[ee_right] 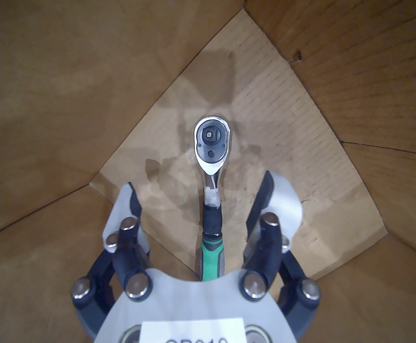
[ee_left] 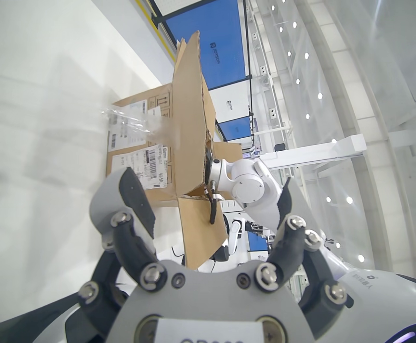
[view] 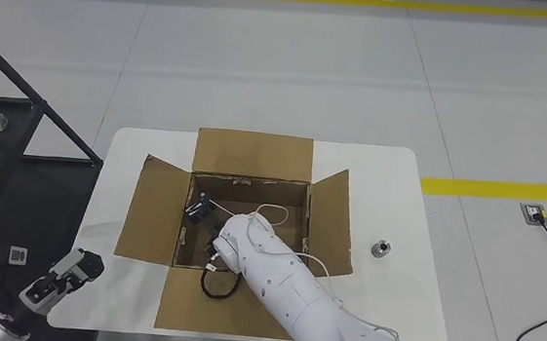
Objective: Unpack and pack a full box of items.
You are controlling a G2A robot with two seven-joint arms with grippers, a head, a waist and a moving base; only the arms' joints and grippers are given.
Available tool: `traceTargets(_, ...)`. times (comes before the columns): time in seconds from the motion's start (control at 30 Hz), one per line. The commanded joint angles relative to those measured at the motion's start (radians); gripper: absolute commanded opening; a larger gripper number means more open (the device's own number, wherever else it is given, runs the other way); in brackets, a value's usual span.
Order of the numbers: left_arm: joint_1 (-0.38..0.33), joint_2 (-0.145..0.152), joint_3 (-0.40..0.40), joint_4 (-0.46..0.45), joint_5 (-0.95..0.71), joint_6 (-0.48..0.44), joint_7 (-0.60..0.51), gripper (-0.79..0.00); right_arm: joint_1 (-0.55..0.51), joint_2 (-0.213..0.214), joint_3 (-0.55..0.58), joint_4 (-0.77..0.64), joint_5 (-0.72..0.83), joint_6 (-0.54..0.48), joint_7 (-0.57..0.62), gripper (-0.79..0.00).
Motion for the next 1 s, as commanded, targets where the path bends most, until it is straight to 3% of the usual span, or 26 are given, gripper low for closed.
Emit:
traceTargets(0.0, 0.003, 0.001, 0.002, -0.008, -0.001, -0.005, -0.001, 0.0, 0.0, 0.0, 0.0, 0.0, 0.0, 0.0, 0.0, 0.0)
traceTargets(0.13, 0.001, 0.003, 0.012, -0.026, 0.01, -0.011, -0.009, 0.0, -0.01, 0.009, 0.005, -0.023, -0.003, -0.008, -0.042, 0.0)
traceTargets(0.23, -0.006, 0.005, 0.021, -0.038, 0.023, -0.004, -0.005, 0.0, -0.022, 0.015, 0.01, -0.055, -0.018, 0.057, -0.035, 0.0)
traceTargets(0.43, -0.007, 0.009, 0.022, -0.053, 0.036, -0.001, 0.0, 0.0, -0.042, 0.025, 0.038, -0.072, -0.003, 0.13, 0.044, 0.0)
traceTargets(0.6, 0.008, 0.01, 0.015, -0.056, 0.029, -0.005, 0.011, 0.0, -0.039, 0.03, 0.056, -0.064, 0.005, 0.11, 0.098, -0.003)
traceTargets(0.63, 0.01, 0.01, 0.015, -0.057, 0.029, -0.005, 0.013, 0.0, -0.037, 0.031, 0.058, -0.056, 0.003, 0.117, 0.098, -0.123)
traceTargets(0.7, 0.014, 0.011, 0.015, -0.059, 0.029, -0.004, 0.017, 0.0, -0.037, 0.031, 0.063, -0.045, 0.002, 0.126, 0.099, -0.209)
traceTargets(0.97, 0.031, 0.013, 0.014, -0.073, 0.029, -0.008, 0.027, 0.0, -0.035, 0.029, 0.084, 0.006, 0.012, 0.102, 0.078, -0.382)
